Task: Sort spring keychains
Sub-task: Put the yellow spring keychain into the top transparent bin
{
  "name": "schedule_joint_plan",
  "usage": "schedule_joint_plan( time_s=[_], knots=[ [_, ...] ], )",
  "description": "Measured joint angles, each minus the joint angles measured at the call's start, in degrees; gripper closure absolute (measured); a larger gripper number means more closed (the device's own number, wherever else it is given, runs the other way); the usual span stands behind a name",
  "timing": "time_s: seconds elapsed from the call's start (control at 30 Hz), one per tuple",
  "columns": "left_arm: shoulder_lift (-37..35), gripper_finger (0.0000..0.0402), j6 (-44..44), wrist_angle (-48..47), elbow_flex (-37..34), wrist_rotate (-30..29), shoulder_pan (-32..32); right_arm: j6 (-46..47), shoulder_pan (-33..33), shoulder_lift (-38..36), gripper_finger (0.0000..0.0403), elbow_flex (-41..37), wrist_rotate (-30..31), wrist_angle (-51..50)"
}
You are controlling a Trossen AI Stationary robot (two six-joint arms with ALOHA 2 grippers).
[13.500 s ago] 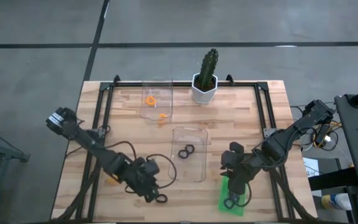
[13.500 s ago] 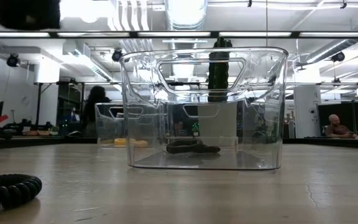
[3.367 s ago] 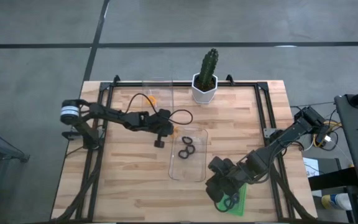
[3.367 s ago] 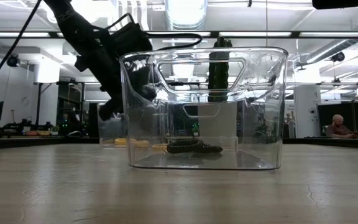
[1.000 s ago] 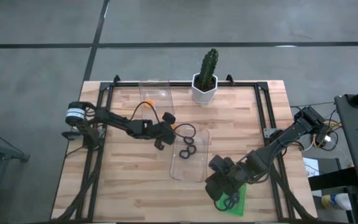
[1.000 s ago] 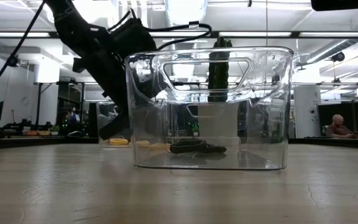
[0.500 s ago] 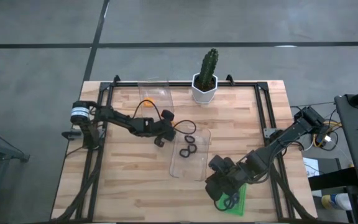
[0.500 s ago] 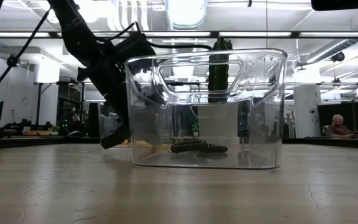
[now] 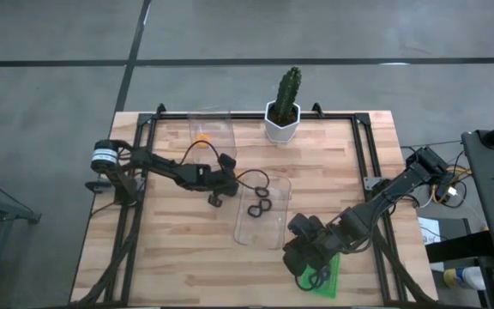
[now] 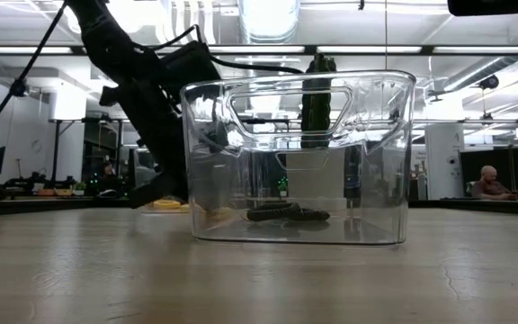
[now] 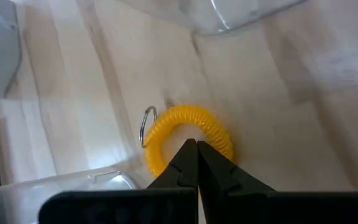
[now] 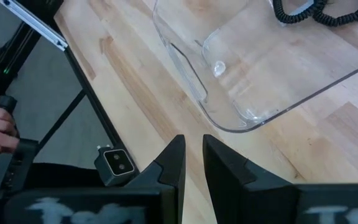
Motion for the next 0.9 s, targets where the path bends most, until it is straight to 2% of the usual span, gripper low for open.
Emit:
schedule_joint_plan(
  time_s=[0.4,0.8,0.9],
  knots=[
    [-2.0,0.0401,-5.9,-7.7,0.0,0.9,-5.4,-2.3,0.0,0.0,0.0351,0.0,0.0,0.0],
    [-3.0,0.0401,-4.4,-9.3,1.6,2.3,-11.3,-3.6,0.0,0.0,0.0351,0.0,0.0,0.1],
    [-3.2,0.0401,0.9,-10.3,2.3,2.0,-12.0,-3.6,0.0,0.0,0.0351,0.0,0.0,0.1]
  ],
)
